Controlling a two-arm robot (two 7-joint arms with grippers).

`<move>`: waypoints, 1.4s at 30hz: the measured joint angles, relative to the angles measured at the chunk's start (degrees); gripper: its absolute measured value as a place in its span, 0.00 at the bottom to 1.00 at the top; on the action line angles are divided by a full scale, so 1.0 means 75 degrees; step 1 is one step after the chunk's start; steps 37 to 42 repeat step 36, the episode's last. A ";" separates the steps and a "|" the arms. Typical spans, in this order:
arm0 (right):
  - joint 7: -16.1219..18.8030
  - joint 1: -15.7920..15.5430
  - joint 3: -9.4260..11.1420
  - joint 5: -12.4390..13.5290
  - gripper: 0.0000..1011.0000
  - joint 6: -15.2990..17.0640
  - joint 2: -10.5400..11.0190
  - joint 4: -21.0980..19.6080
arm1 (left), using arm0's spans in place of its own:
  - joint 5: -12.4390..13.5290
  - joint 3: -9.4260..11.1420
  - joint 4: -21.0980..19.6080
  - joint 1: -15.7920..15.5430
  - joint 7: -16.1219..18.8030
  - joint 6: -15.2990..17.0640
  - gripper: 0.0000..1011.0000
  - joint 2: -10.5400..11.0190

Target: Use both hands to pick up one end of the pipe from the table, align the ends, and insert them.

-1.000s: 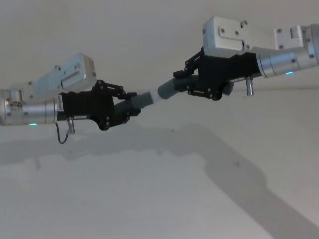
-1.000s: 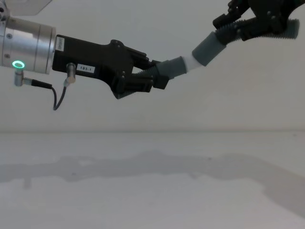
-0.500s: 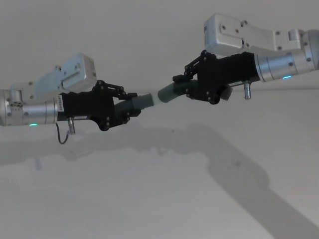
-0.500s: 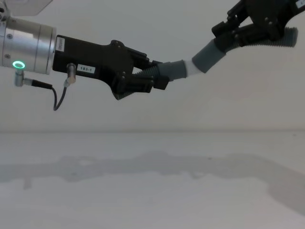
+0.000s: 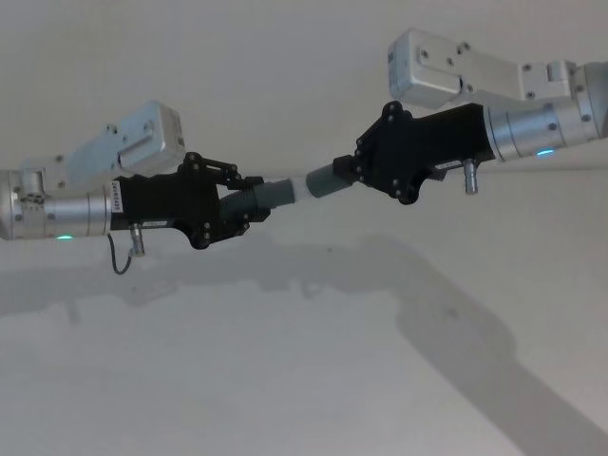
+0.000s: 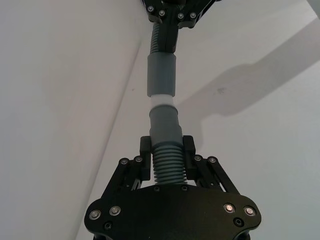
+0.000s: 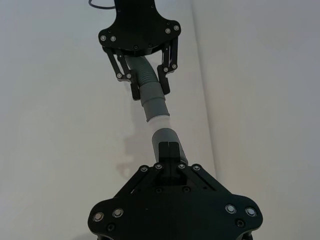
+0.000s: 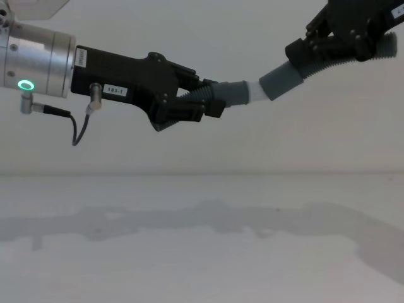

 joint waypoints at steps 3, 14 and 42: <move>0.0002 -0.0002 -0.0005 0.0010 0.00 0.0026 0.0002 0.0010 | 0.0000 0.0000 0.0000 0.0001 0.0002 0.0000 0.33 0.0001; 0.0003 -0.0010 -0.0015 0.0035 0.00 0.0055 0.0007 0.0029 | 0.0001 -0.0001 0.0005 0.0001 0.0007 0.0000 0.33 0.0007; 0.0002 -0.0011 -0.0018 0.0050 0.00 0.0078 0.0008 0.0040 | 0.0009 0.0000 0.0007 0.0001 0.0011 0.0008 0.33 0.0010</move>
